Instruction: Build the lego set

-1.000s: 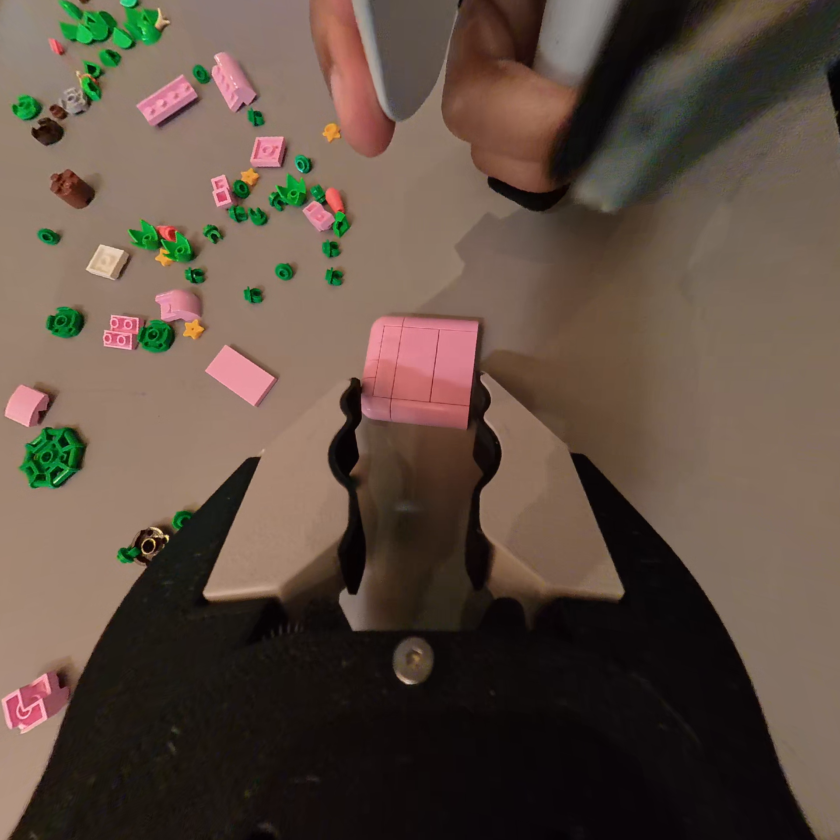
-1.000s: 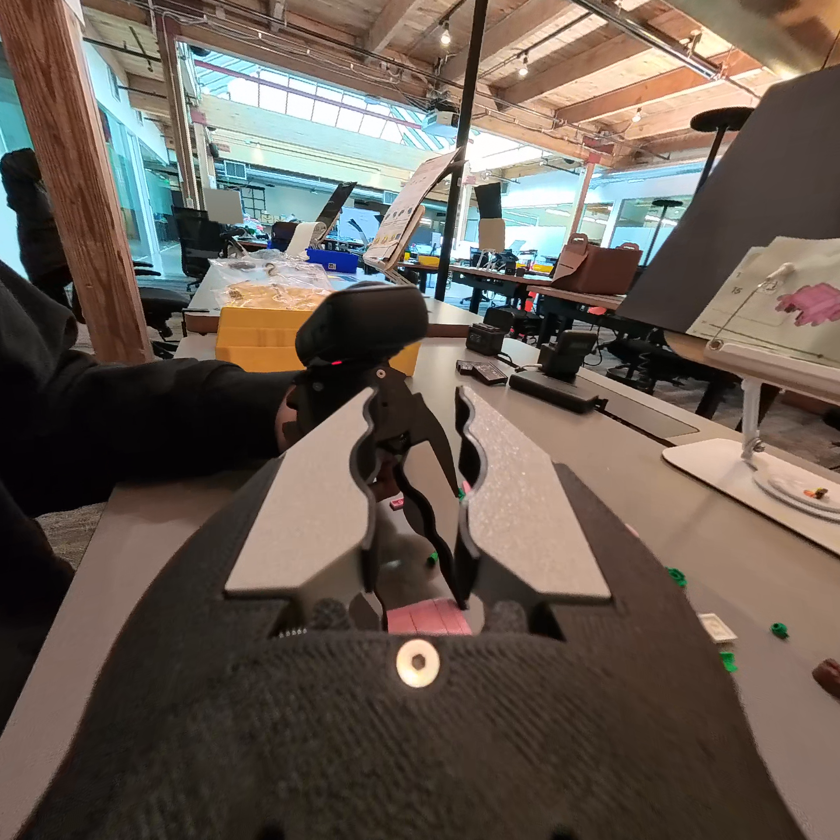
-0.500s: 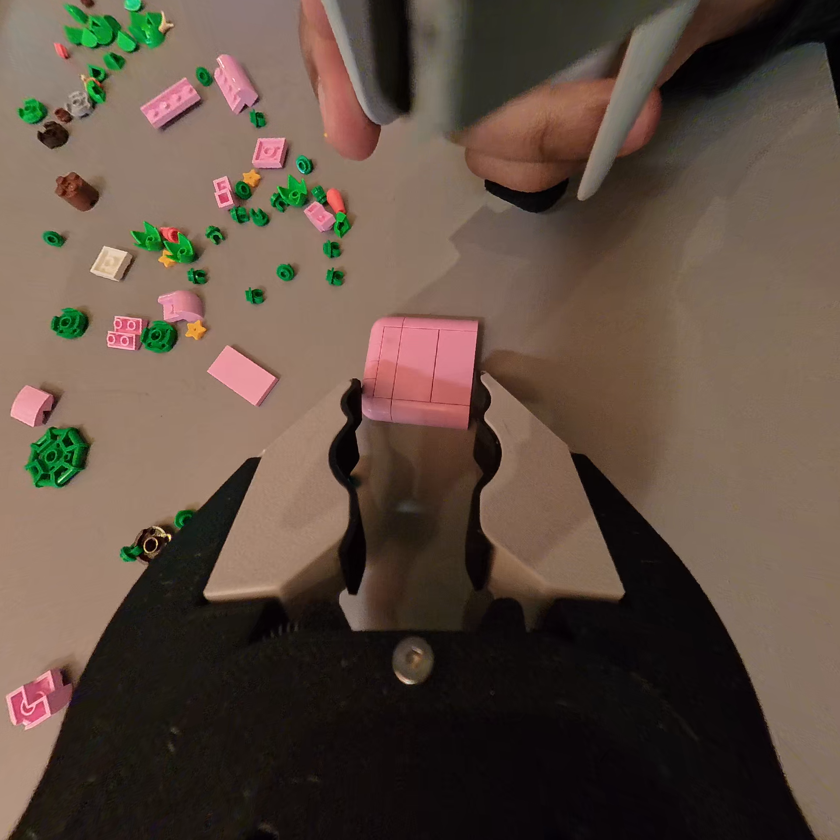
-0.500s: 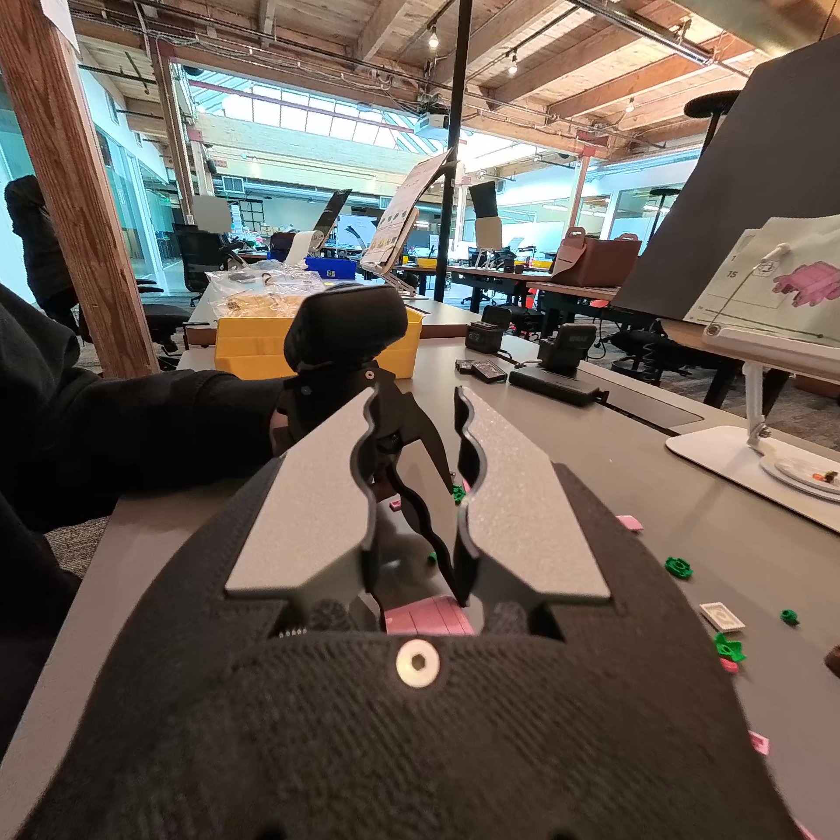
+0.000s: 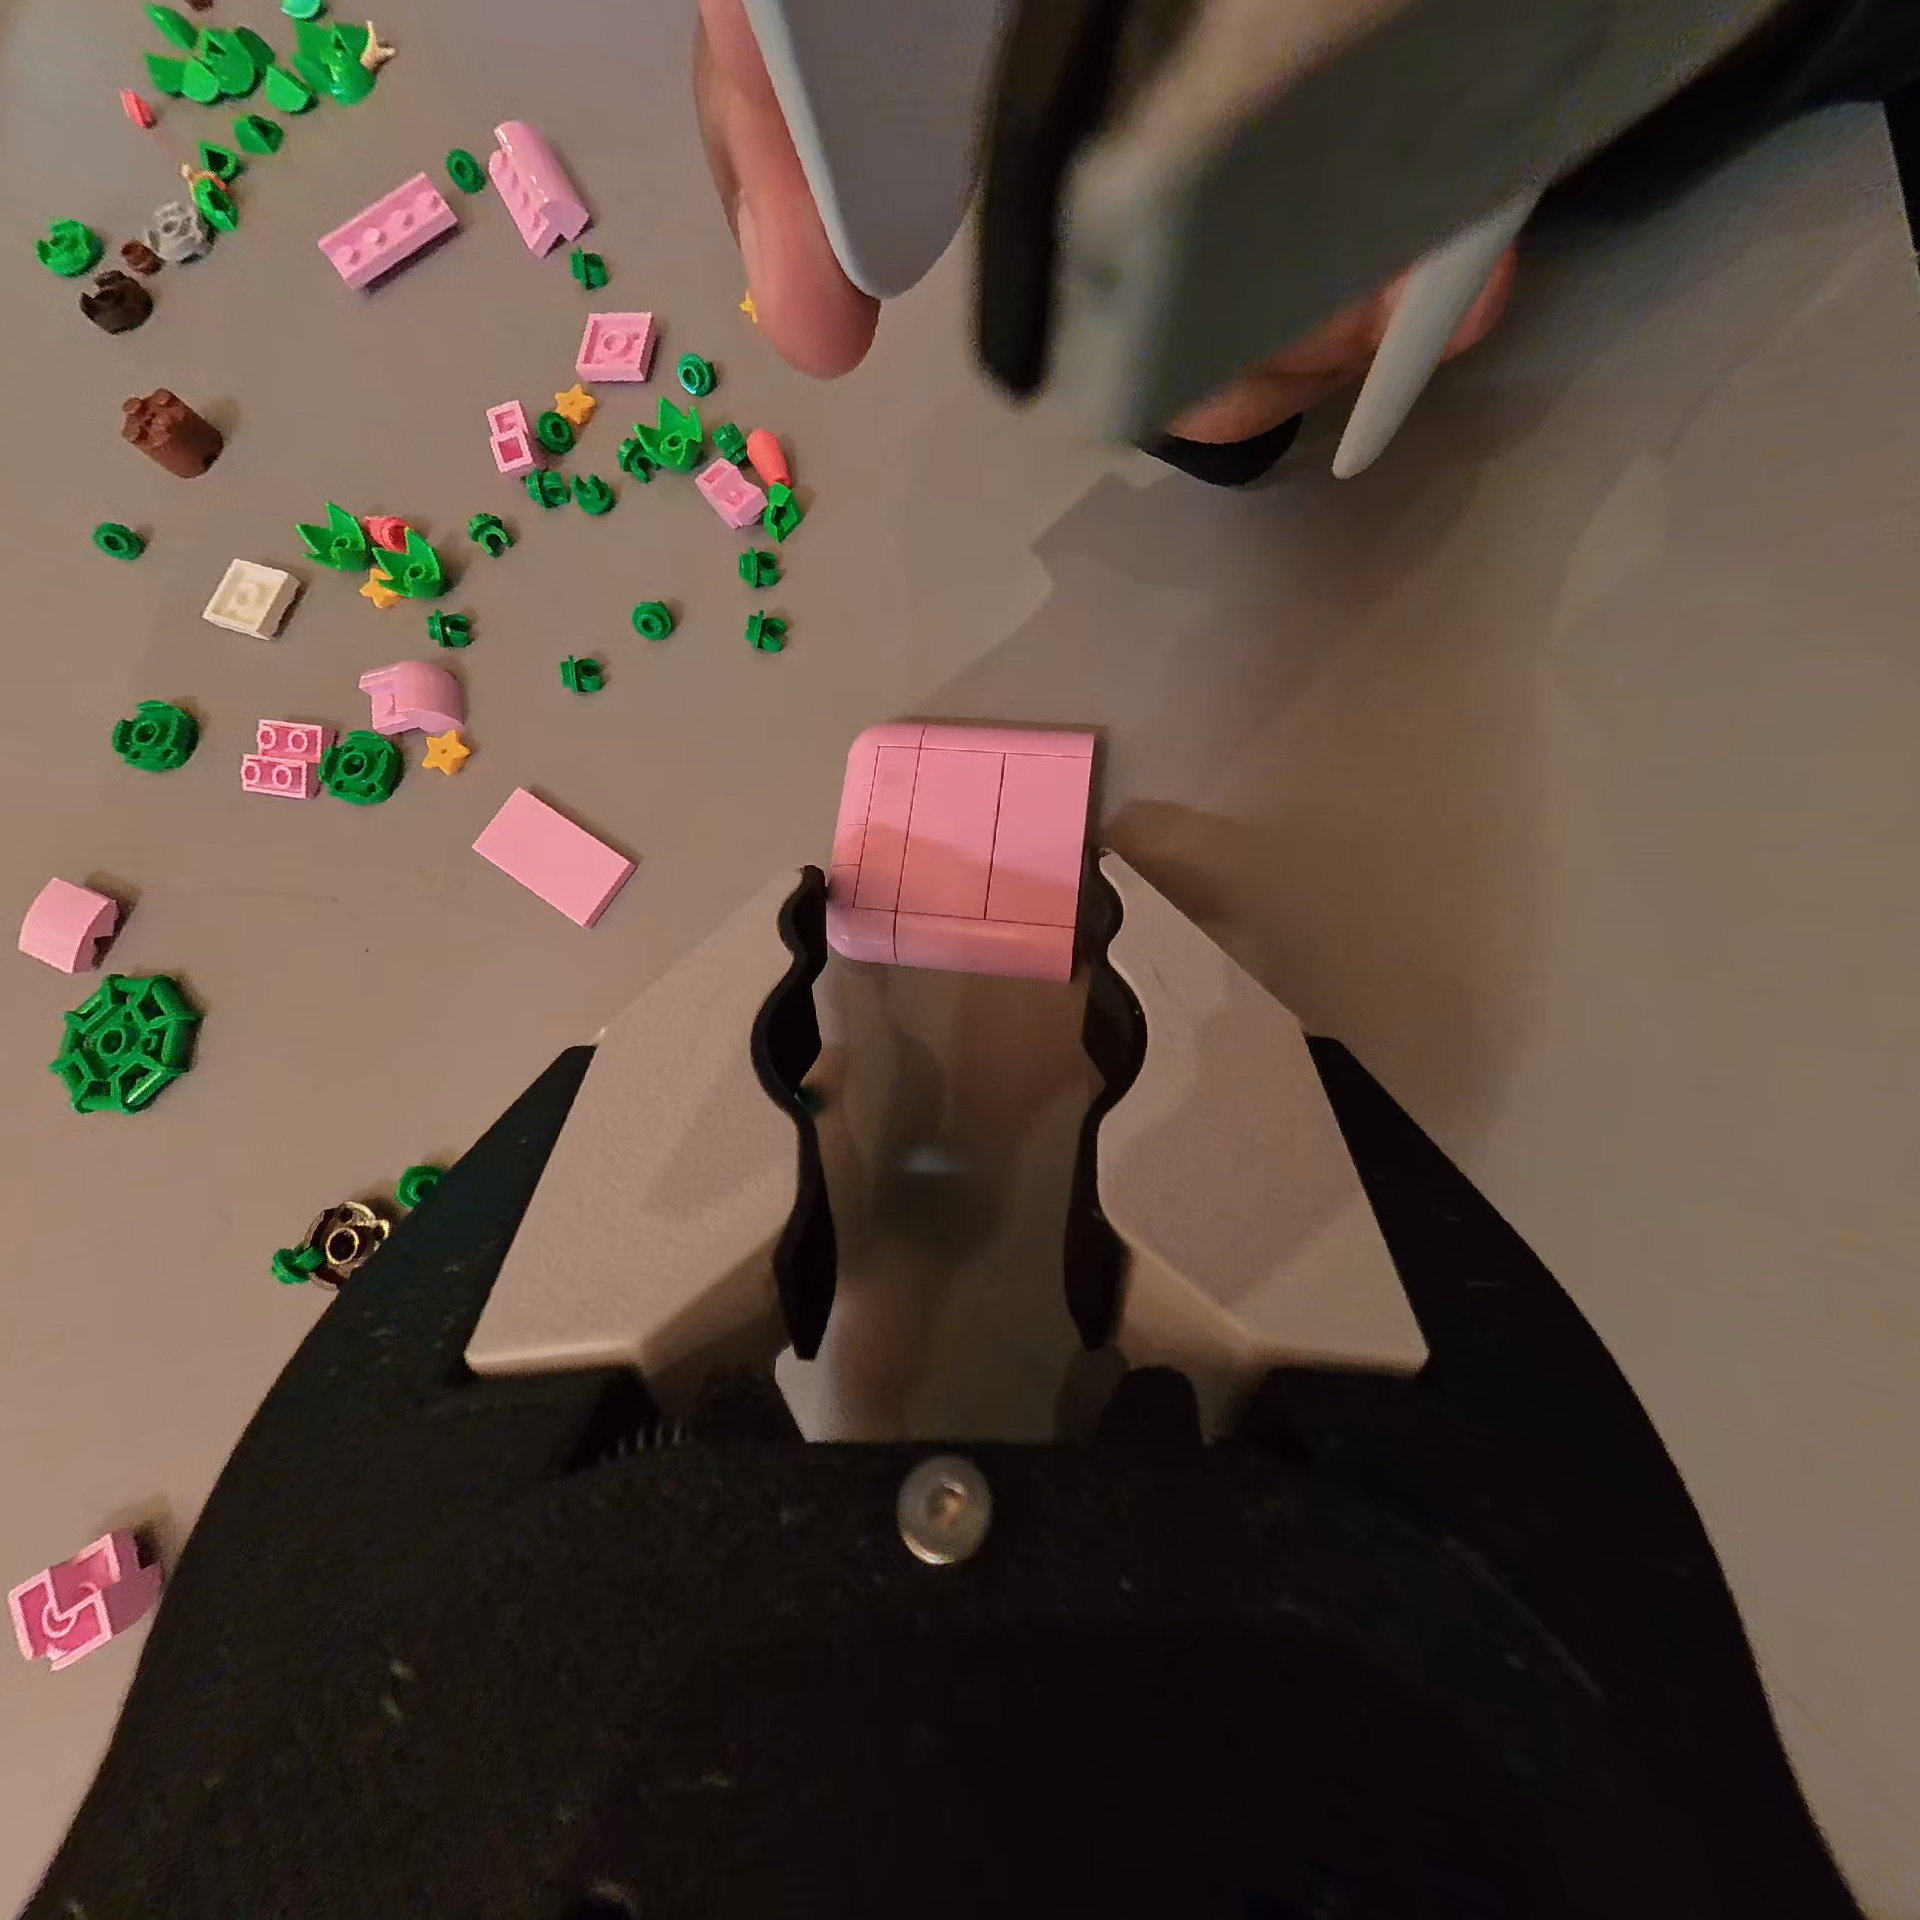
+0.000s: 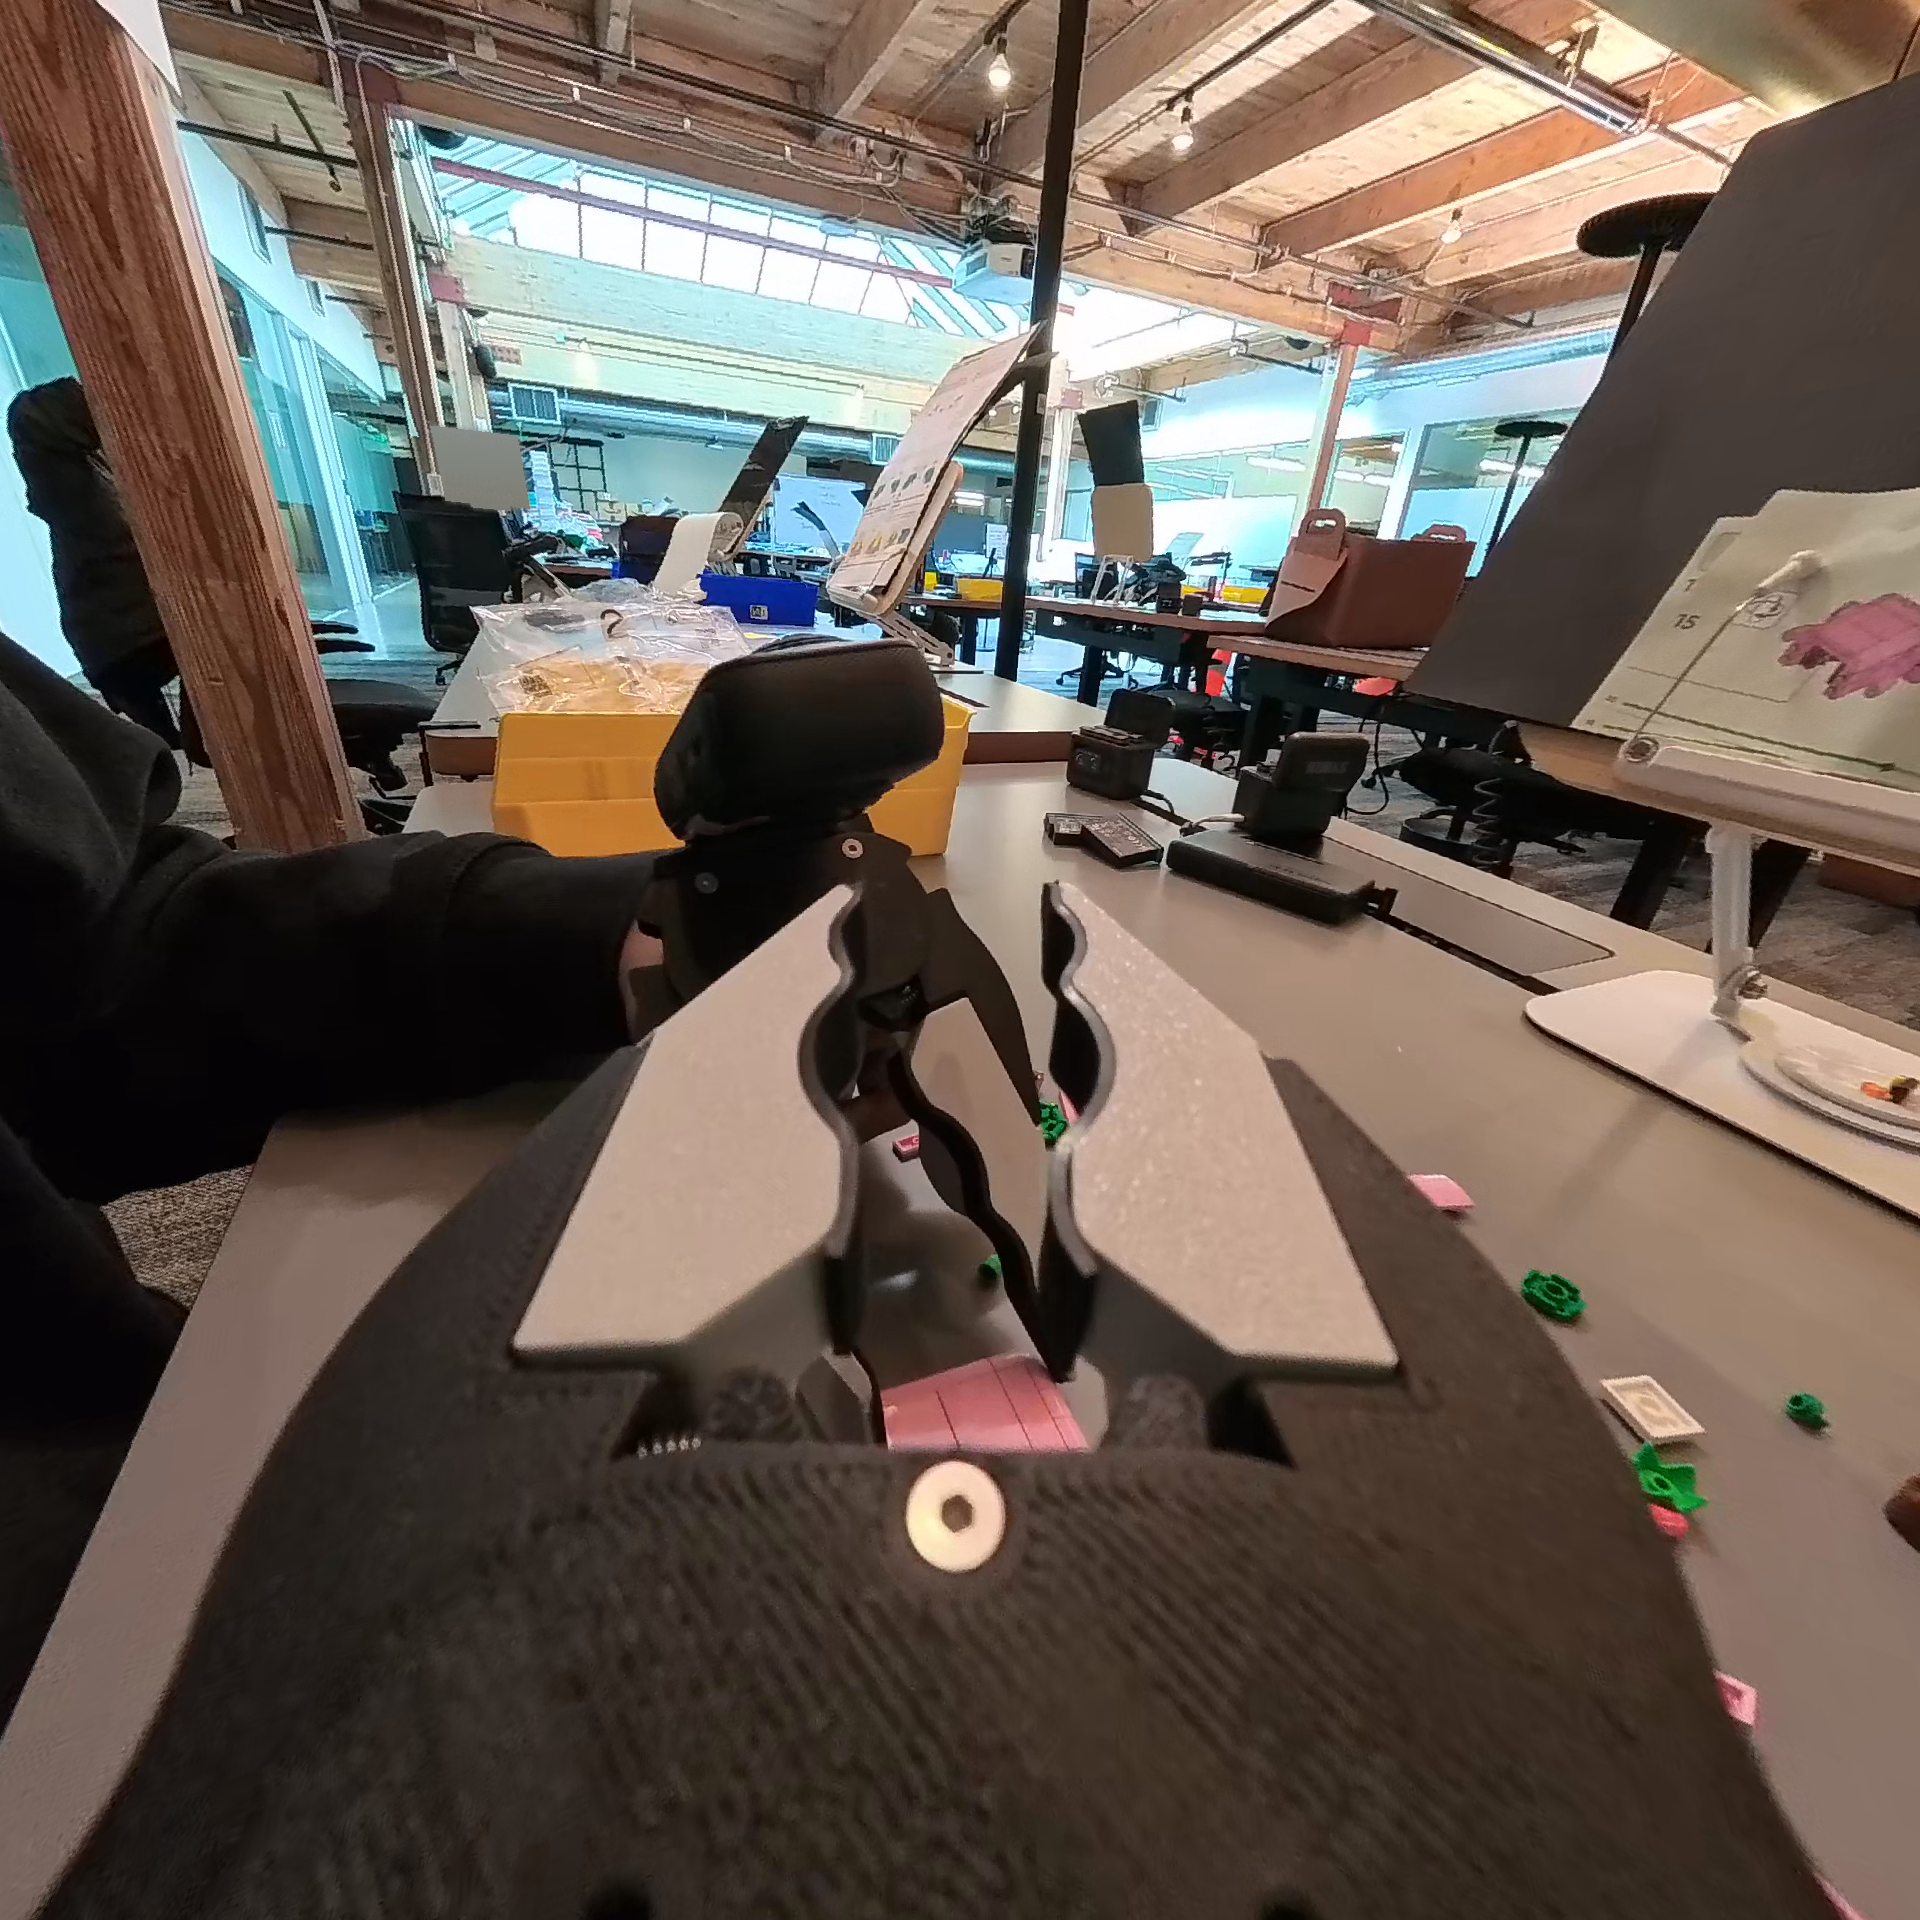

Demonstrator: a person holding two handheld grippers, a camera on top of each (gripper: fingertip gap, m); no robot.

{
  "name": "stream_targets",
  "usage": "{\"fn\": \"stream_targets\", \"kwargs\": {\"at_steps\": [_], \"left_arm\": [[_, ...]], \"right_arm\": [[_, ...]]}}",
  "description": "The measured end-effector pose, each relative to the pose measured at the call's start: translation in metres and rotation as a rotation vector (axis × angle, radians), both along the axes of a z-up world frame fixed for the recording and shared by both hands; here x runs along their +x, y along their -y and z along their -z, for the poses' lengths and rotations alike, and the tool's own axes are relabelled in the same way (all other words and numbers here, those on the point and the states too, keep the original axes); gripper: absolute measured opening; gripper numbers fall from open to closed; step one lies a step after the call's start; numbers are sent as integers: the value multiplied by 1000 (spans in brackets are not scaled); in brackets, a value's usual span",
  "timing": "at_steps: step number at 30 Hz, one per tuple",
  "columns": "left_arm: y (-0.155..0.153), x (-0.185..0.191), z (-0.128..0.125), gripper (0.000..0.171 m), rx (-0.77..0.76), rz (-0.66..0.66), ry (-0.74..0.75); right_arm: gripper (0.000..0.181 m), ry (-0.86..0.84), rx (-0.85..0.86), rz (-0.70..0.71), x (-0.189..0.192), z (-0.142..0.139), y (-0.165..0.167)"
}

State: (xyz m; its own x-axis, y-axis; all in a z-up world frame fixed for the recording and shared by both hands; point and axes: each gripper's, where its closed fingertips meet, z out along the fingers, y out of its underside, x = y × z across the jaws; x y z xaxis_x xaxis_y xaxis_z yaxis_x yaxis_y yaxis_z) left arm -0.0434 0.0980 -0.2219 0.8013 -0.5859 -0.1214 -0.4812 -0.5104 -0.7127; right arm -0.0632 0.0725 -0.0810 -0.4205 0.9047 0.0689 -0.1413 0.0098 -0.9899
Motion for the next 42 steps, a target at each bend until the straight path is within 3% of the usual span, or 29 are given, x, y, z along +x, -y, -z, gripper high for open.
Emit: {"fn": "stream_targets", "kwargs": {"at_steps": [11,16,18,23,25,27,29,35,42], "left_arm": [[0,0,0,48,-7,-3,6],[0,-1,1,48,-17,-6,16],[0,-2,1,49,-28,-15,27],[0,-2,2,49,-41,-21,41],[0,-2,2,49,-41,-21,41],[0,-2,2,49,-43,-20,42],[0,-2,2,49,-43,-20,42],[0,-2,1,49,-34,-19,33],[0,-2,1,49,-38,-19,37]], "right_arm": [[33,3,30,11,-1,2,-1],[53,99,70,72,4,12,-14],[58,146,112,172,15,17,-36],[60,290,125,542,68,27,-147],[61,403,144,511,83,43,-165],[57,564,250,454,90,73,-175],[64,672,374,457,93,94,-189],[45,742,473,462,109,105,-190],[14,658,450,579,141,102,-177]]}}
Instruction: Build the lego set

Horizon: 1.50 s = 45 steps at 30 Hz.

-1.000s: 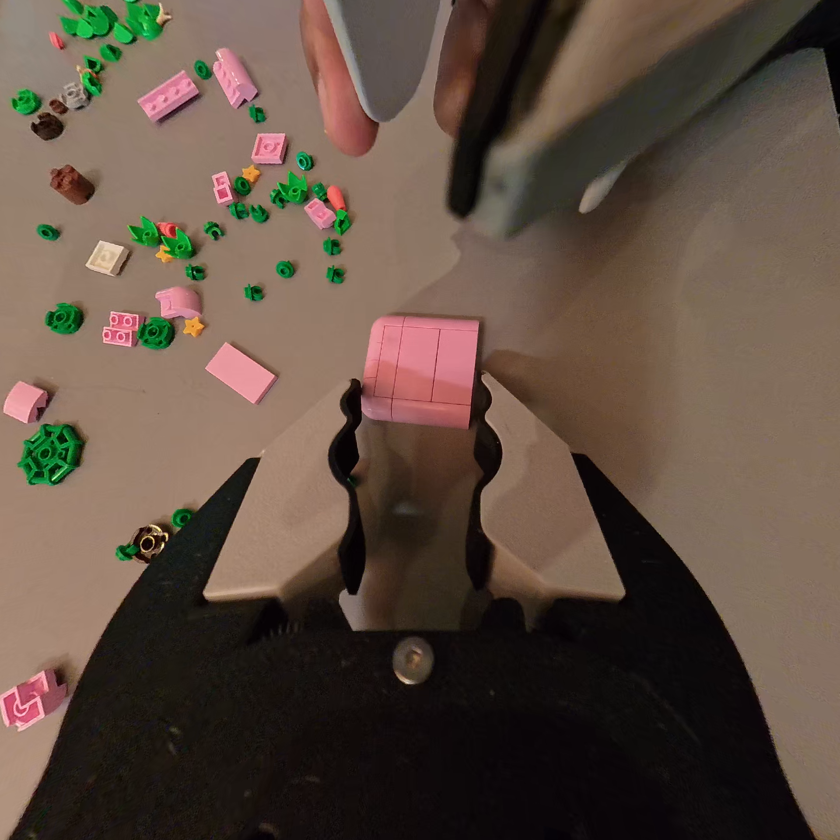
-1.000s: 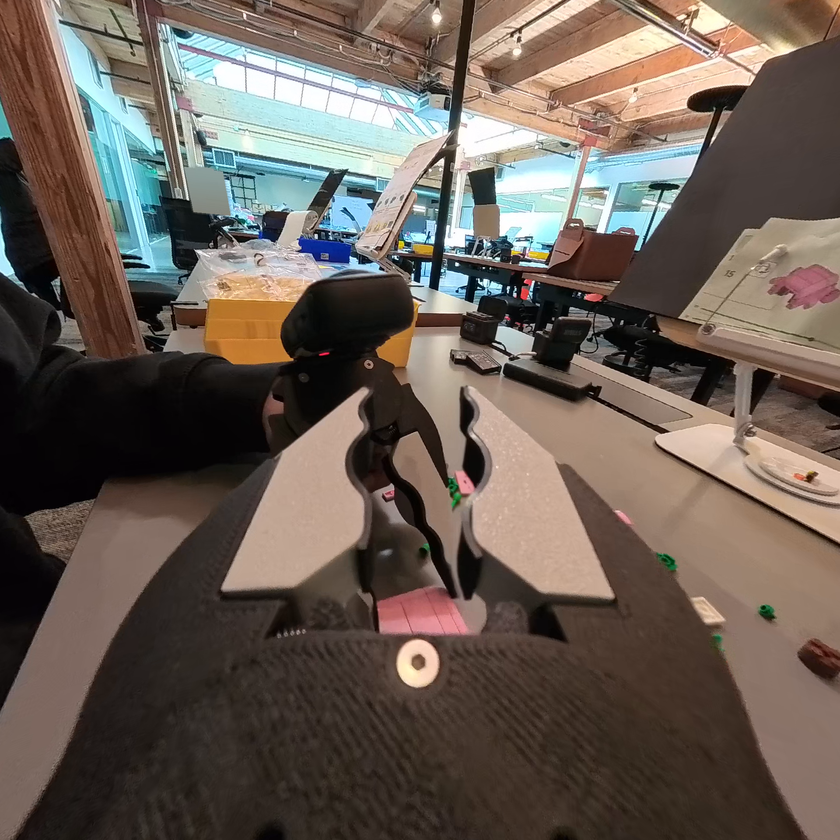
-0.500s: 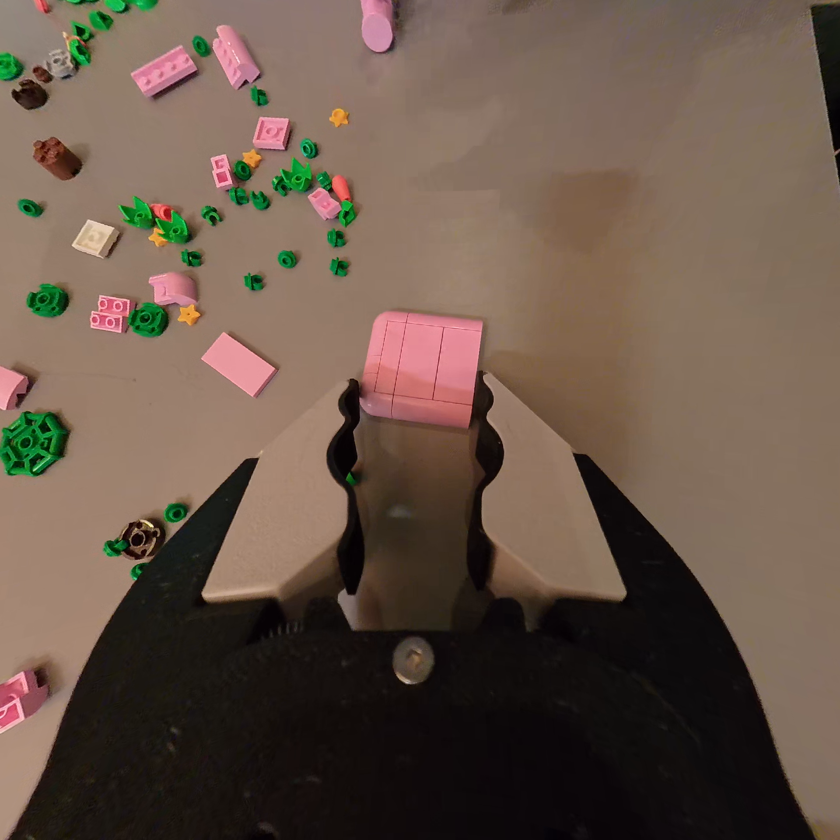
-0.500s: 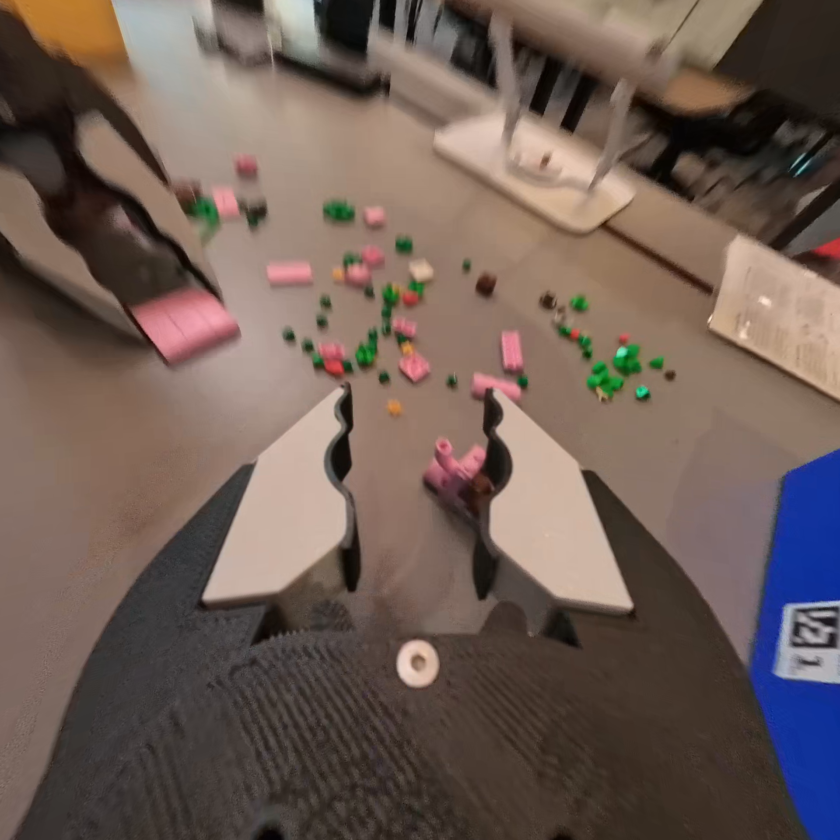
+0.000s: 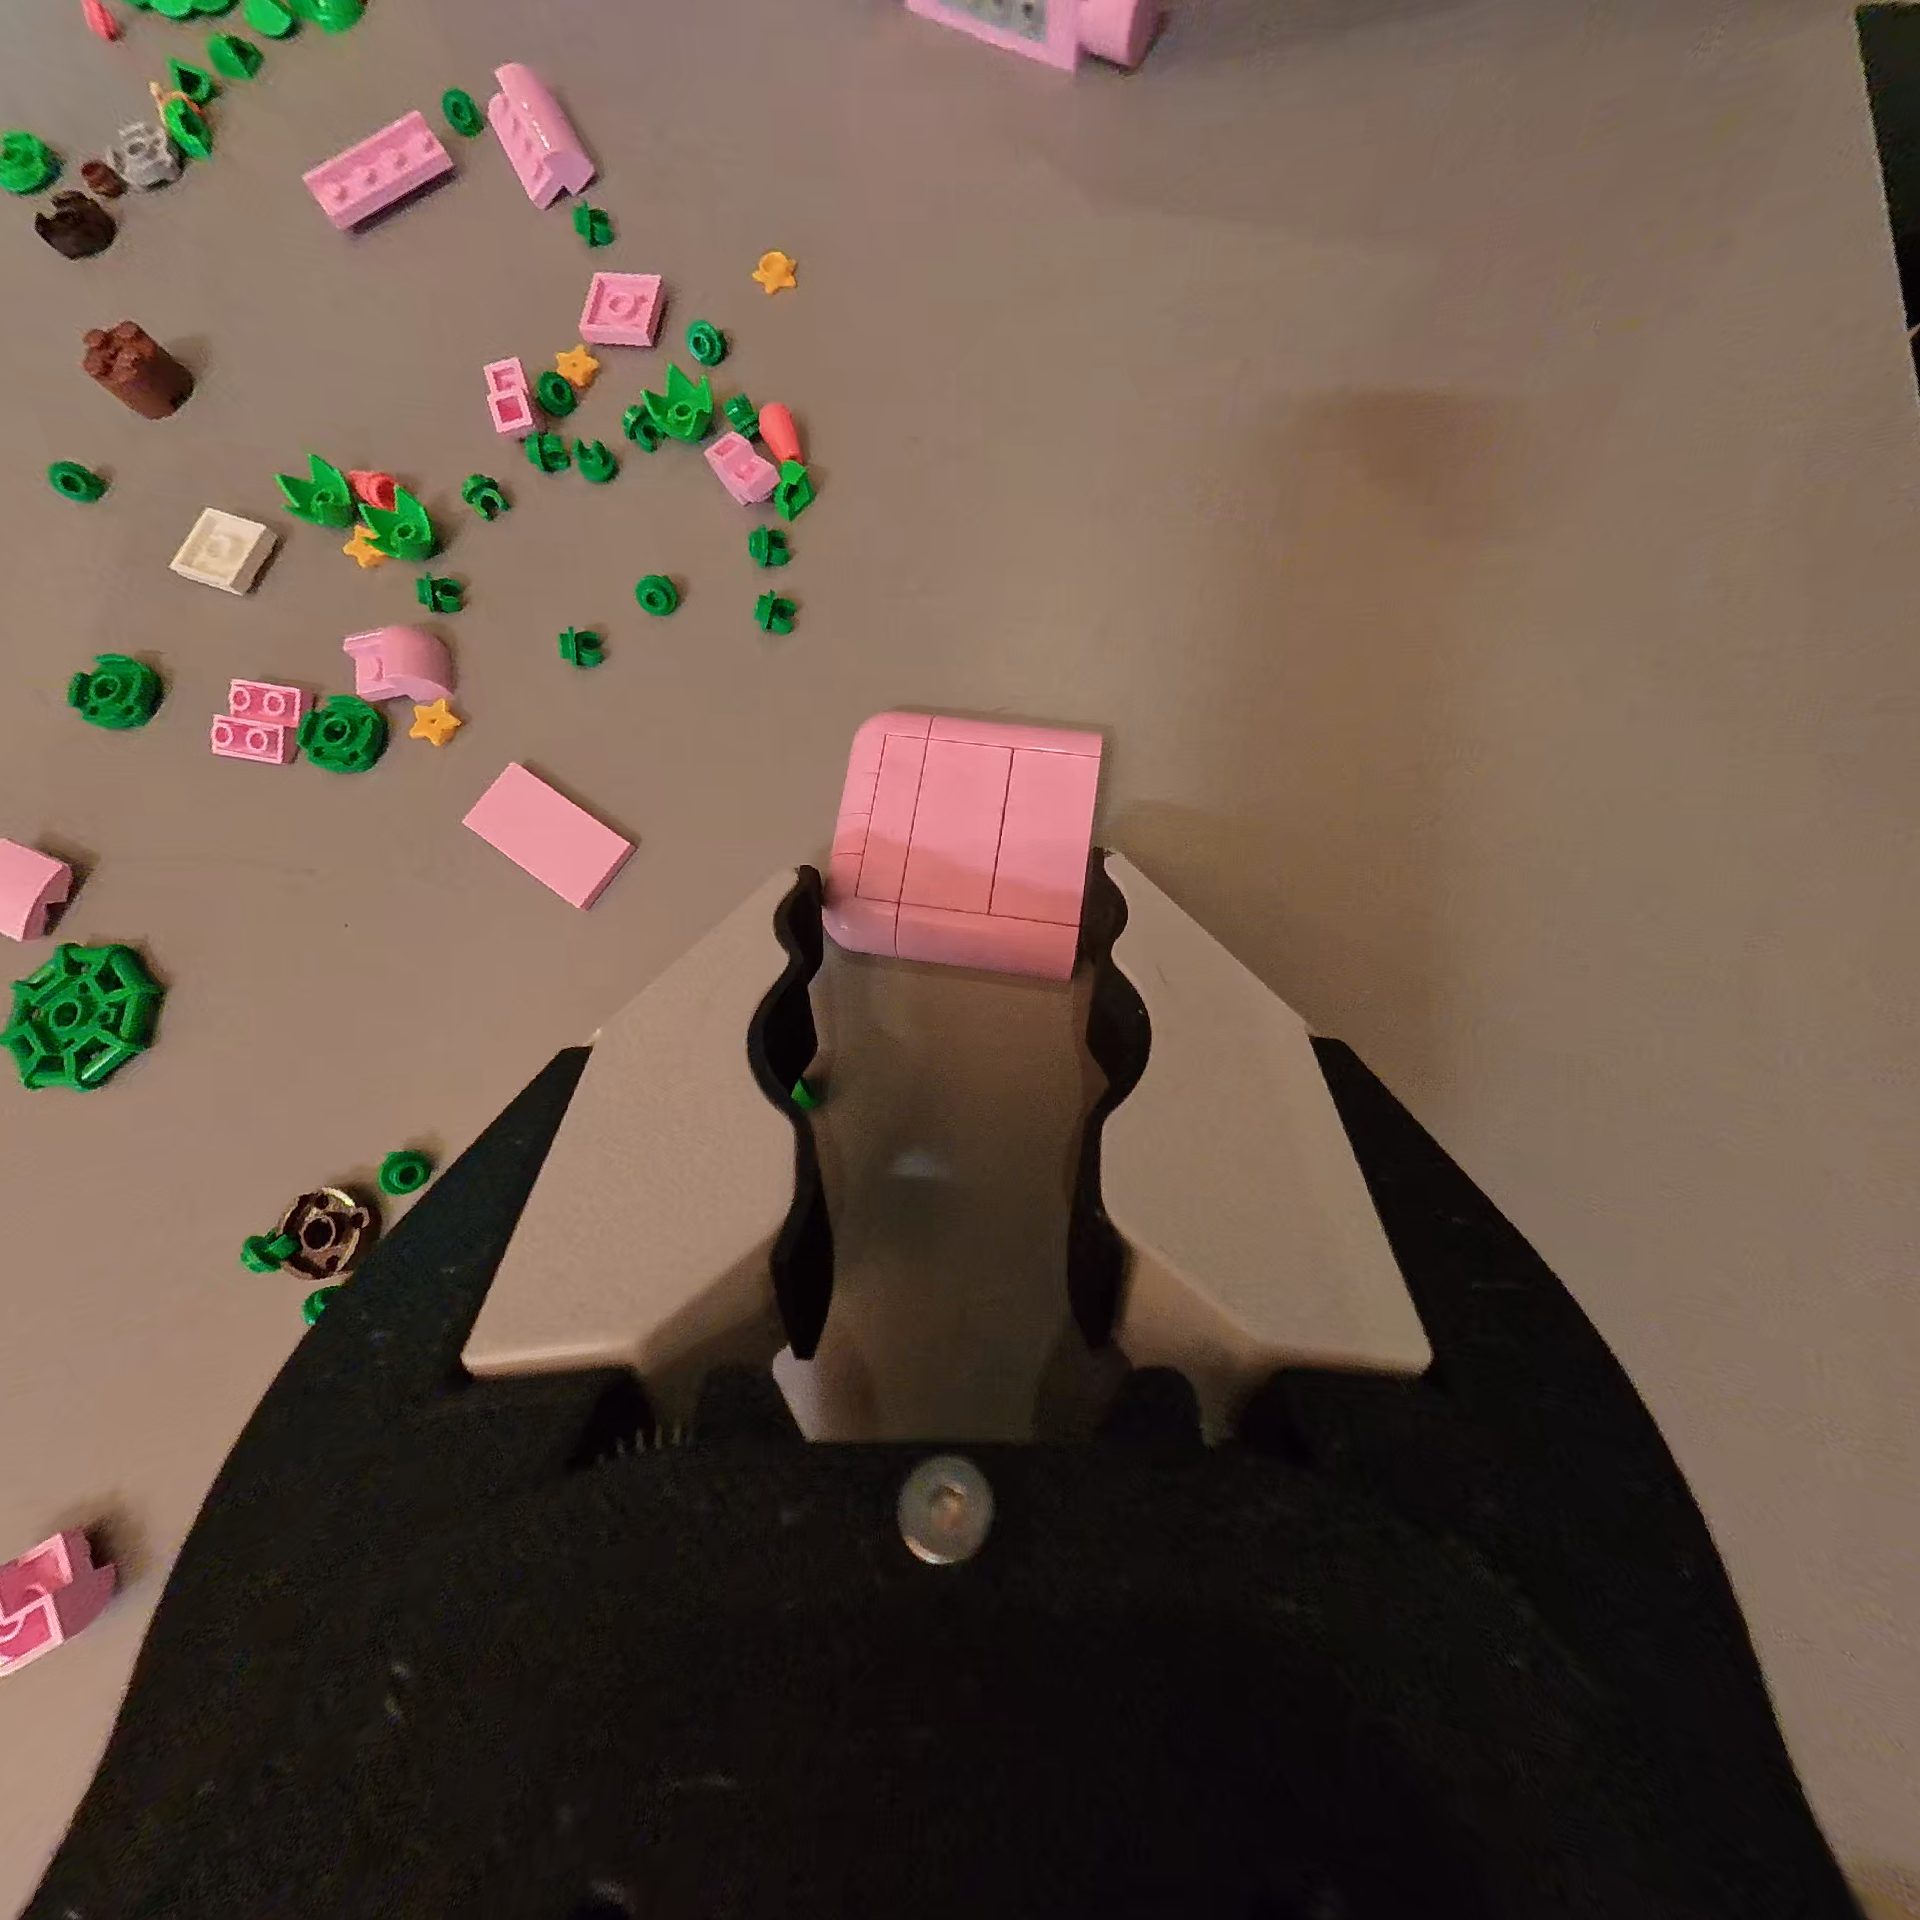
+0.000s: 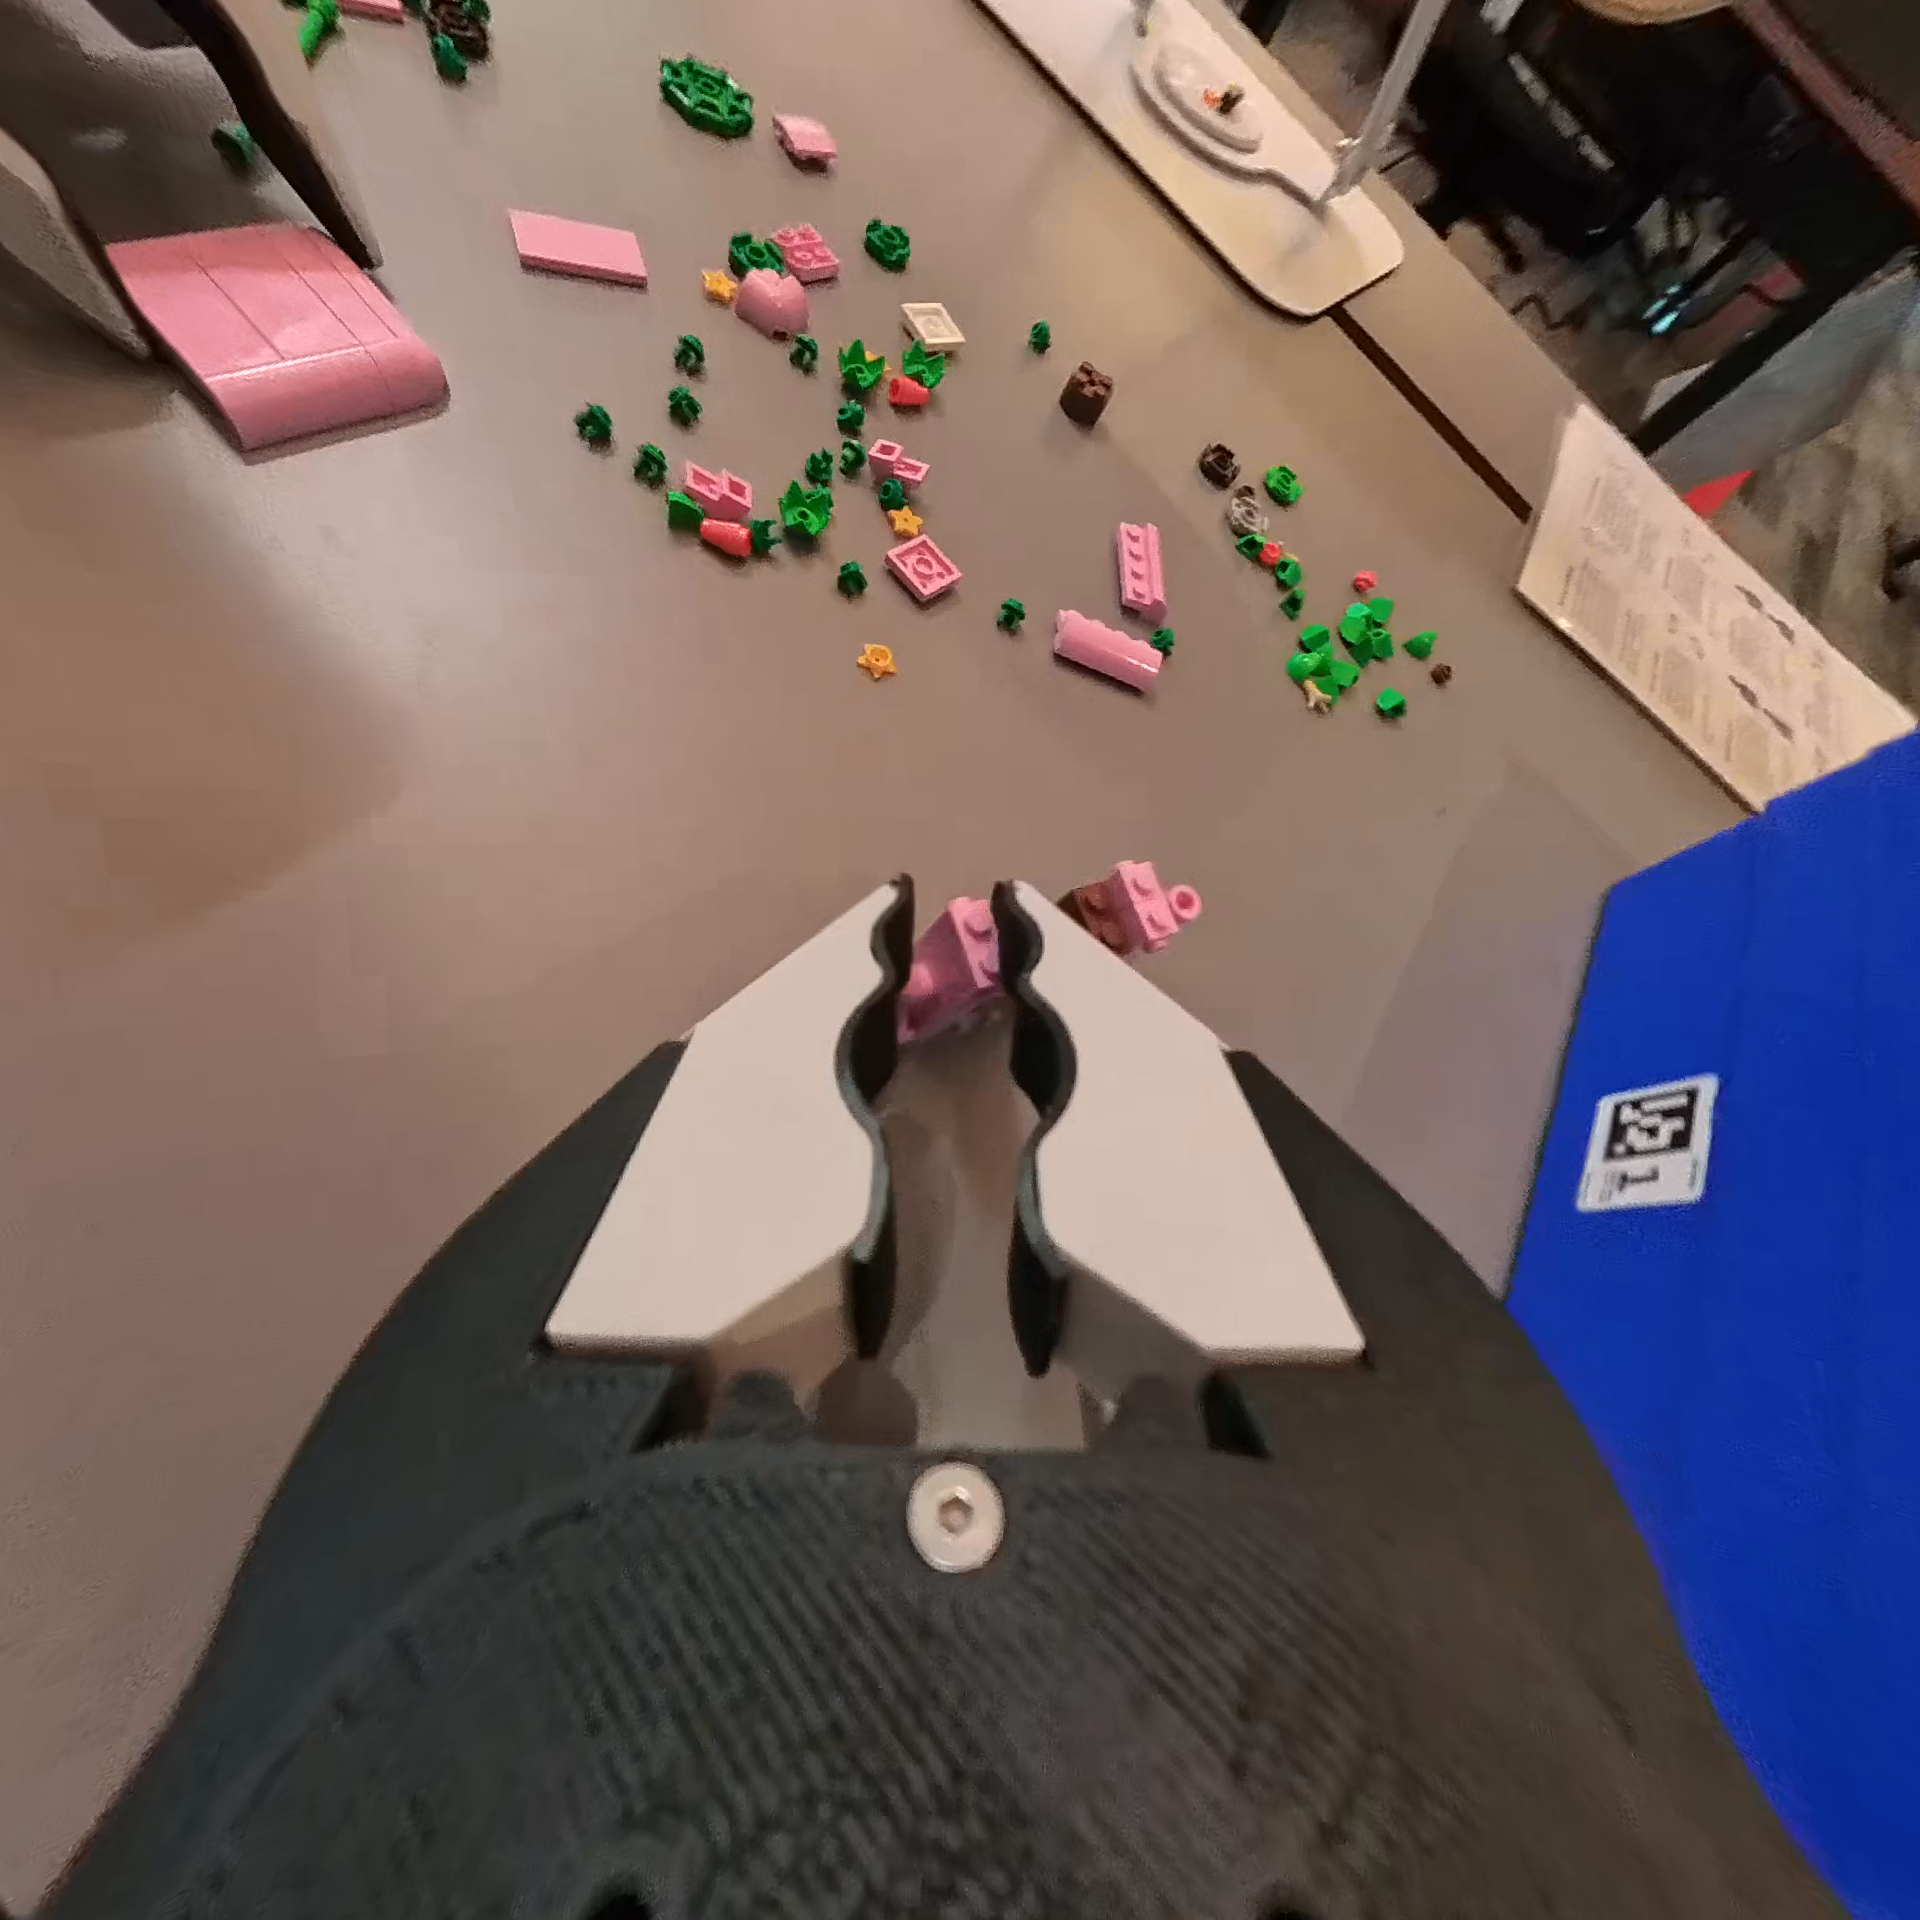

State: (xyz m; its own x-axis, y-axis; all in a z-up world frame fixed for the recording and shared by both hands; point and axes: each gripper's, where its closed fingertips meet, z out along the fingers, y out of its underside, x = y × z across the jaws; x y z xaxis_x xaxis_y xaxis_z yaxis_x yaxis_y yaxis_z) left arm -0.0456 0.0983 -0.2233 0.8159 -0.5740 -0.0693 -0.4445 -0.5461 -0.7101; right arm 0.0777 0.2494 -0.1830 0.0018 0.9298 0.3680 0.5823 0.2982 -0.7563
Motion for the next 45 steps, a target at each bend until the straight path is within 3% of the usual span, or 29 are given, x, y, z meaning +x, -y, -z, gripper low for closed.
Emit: {"fn": "stream_targets", "kwargs": {"at_steps": [4,12,16,20,25,34,37,40,45], "left_arm": [[0,0,0,49,-3,0,3],[-1,-1,0,49,2,-7,-3],[-1,-1,0,49,2,-7,-3],[-1,-1,0,49,-1,-7,0],[-1,-2,0,49,2,-16,-3],[-2,-2,-1,48,22,-17,-23],[-2,-2,-1,48,27,-17,-28],[-2,-2,-1,48,23,-17,-24],[-2,-2,-1,48,20,-18,-21]], "right_arm": [[10,-45,6,47,15,-1,2],[8,-83,-187,155,59,-2,-5],[7,-164,-443,203,81,-5,-6],[6,-300,-646,213,80,-17,-5],[5,-202,-583,218,65,-7,6],[1,-146,-628,300,106,4,4],[5,-68,-625,301,120,18,9],[14,-80,-593,310,125,12,5],[62,-82,-456,373,126,9,-16]]}}
